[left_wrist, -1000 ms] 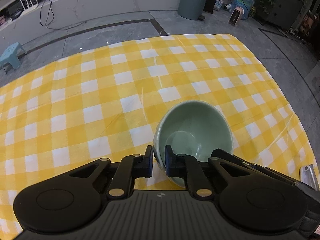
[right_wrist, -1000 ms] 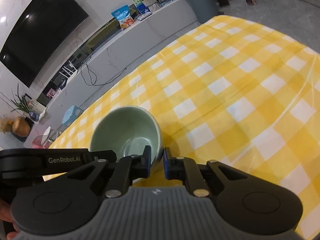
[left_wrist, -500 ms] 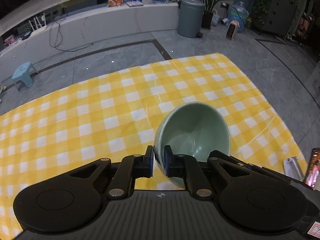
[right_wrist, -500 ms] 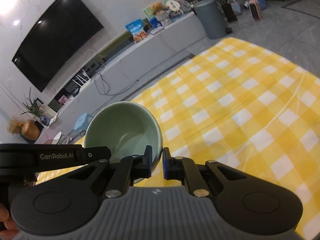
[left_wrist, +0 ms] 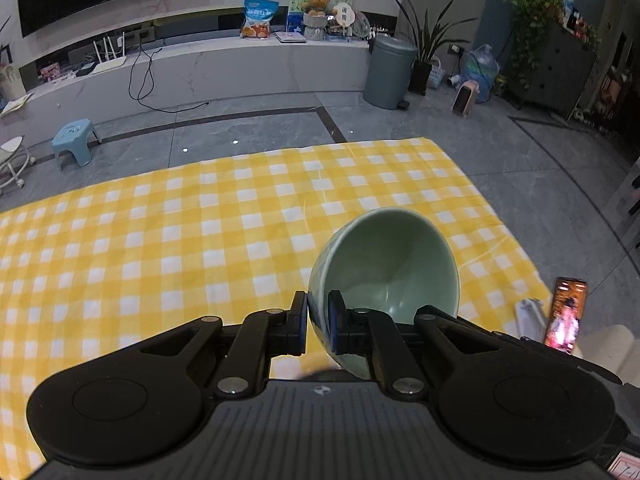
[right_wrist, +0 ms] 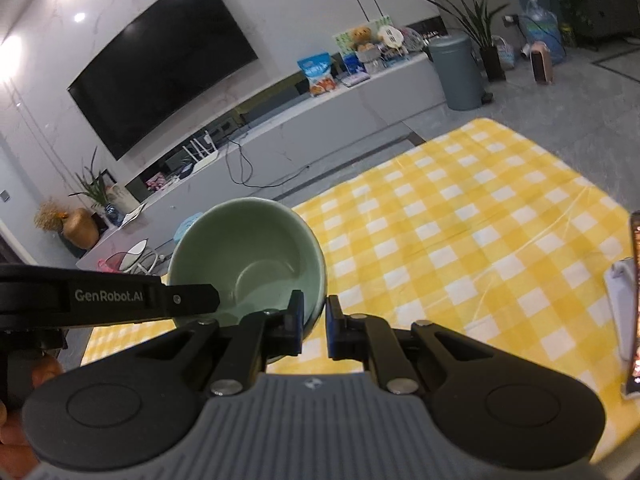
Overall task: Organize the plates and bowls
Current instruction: 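Carry the green bowl with the left gripper and lower it into the blue bowl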
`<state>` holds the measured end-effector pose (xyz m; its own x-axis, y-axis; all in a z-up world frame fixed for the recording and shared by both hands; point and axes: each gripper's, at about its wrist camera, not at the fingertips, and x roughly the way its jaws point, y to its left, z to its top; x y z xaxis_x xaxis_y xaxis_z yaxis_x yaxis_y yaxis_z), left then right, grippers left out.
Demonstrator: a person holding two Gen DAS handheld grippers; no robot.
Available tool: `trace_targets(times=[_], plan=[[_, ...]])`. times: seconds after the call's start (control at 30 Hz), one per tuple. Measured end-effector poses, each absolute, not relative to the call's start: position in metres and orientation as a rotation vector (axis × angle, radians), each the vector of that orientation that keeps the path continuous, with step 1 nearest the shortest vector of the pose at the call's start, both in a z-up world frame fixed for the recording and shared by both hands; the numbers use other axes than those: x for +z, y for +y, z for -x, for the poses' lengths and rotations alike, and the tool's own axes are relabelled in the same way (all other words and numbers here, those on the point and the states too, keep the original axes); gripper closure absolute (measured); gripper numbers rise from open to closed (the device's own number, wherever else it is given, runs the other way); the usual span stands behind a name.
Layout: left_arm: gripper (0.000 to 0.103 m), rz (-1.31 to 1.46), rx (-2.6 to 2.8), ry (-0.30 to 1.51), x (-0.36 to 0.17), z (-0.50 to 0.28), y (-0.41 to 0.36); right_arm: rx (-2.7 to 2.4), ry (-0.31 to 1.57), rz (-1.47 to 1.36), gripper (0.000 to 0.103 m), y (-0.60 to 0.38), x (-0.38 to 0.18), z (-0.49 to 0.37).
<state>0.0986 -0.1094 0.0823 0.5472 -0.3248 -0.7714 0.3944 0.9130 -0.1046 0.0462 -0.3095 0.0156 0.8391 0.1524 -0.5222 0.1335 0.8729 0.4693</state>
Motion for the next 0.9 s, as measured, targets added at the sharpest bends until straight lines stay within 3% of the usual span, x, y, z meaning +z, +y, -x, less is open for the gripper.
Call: trace_targets(times=[0.47,0.9], plan=[[0.092,0.010,-0.421,1.012,0.055,-0.059,-0.076,0.029,0.671,-0.515,0.095,-0.288,0.002,0.014],[0.092,0.039,-0.395,1.139,0.019,-0.062,-0.071,0.010,0.778,-0.523,0.095,-0.283,-0.026,0.010]])
